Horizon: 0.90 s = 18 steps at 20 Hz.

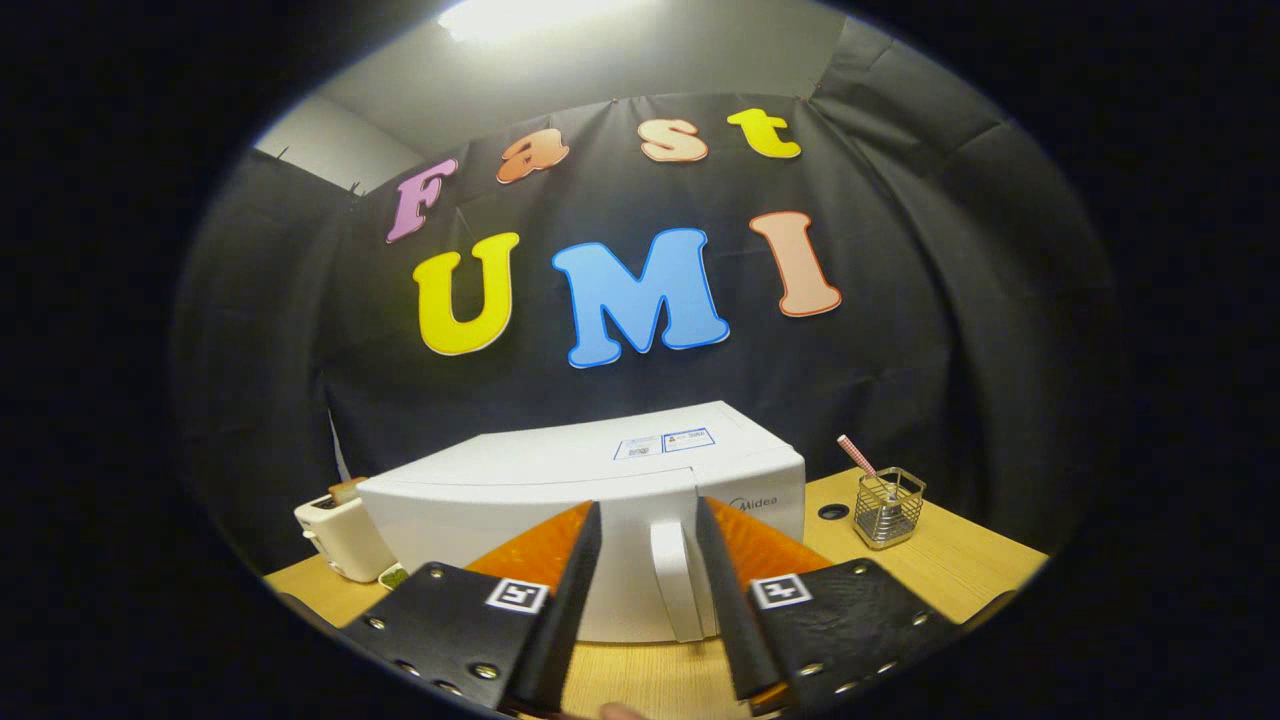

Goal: Open the microwave, put the food inside, and close the microwave door.

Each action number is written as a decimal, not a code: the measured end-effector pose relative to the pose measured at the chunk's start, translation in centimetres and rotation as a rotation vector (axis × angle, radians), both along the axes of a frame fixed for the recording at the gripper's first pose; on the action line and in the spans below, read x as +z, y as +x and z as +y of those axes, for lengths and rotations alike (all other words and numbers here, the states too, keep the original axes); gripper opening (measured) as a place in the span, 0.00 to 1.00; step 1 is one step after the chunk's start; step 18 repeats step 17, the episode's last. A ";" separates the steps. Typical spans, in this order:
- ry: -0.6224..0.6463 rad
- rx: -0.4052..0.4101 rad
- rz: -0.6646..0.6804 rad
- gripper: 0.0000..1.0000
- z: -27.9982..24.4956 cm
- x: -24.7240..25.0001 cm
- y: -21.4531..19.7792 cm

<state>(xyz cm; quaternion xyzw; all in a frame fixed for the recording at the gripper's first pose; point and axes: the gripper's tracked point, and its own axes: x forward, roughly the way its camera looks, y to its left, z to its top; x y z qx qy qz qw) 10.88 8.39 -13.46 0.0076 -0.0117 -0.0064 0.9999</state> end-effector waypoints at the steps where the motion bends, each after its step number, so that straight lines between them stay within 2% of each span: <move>1: -0.029 -0.009 0.003 0.75 -0.3 0.7 -1.1; 2: -0.041 -0.014 -0.002 0.98 -0.6 1.4 -2.0; 5: -0.045 0.006 -0.019 0.99 0.2 5.0 -5.2; 7: -0.061 -0.011 -0.026 0.98 0.1 7.6 -6.7; 14: -0.085 -0.011 -0.091 0.98 0.7 16.6 -10.1; 18: -0.098 -0.023 -0.088 0.99 -0.2 17.8 -11.1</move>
